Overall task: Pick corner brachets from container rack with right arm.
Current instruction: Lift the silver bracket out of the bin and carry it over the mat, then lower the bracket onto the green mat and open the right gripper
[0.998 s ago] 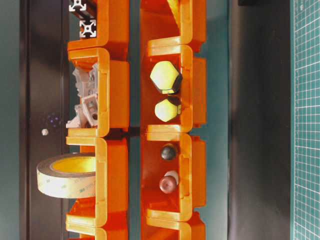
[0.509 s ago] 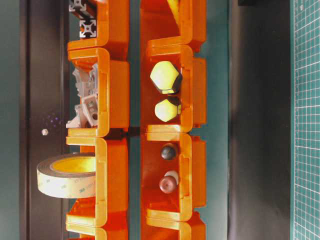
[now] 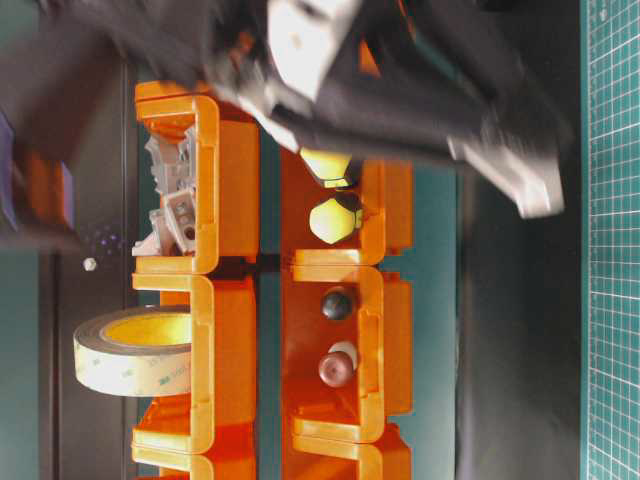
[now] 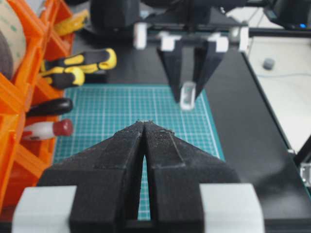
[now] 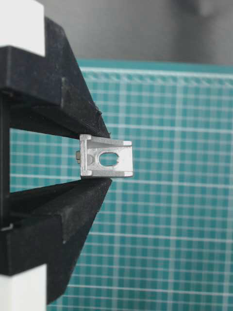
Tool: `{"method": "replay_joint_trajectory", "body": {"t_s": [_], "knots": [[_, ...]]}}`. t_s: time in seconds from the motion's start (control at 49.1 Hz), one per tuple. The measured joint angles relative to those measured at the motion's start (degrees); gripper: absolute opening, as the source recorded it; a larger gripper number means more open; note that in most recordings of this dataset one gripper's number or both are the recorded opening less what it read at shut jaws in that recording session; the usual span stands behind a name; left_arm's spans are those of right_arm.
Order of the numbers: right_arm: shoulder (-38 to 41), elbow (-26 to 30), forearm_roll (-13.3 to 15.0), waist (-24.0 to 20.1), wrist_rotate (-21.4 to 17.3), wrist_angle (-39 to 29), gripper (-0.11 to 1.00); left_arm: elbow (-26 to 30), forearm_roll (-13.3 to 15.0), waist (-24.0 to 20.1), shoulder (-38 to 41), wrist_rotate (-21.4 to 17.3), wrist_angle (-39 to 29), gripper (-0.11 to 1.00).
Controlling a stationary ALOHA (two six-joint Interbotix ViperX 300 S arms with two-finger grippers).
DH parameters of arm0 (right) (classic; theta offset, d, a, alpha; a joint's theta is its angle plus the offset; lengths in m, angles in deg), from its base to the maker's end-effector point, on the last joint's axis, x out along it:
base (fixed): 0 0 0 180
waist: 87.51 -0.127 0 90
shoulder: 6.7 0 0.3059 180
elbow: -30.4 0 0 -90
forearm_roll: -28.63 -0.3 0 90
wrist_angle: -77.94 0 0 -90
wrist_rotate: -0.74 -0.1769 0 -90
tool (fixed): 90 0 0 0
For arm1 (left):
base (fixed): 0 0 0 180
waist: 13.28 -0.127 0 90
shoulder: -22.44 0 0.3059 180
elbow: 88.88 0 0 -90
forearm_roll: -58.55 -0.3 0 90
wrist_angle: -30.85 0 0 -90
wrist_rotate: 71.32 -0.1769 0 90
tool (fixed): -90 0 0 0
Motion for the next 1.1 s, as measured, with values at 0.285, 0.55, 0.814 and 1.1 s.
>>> {"method": "replay_joint_trajectory", "body": {"t_s": [0.285,0.55,0.814,1.1], "knots": [[3.8,1.1,1.0,1.1,0.1,0.3,0.23,0.0,0.1,0.0,0.1,-0.1,0.0,0.0],[4.0,1.2,1.3,2.3,0.1,0.3,0.23,0.0,0.0,0.0,0.3,-0.1,0.0,0.0],[4.7,1.1,1.3,2.5,0.1,0.2,0.24,0.0,0.0,0.0,0.3,-0.1,-0.1,0.0],[5.4,1.2,1.3,2.7,0.1,0.3,0.57,0.0,0.0,0.0,0.3,-0.1,-0.1,0.0]]}}
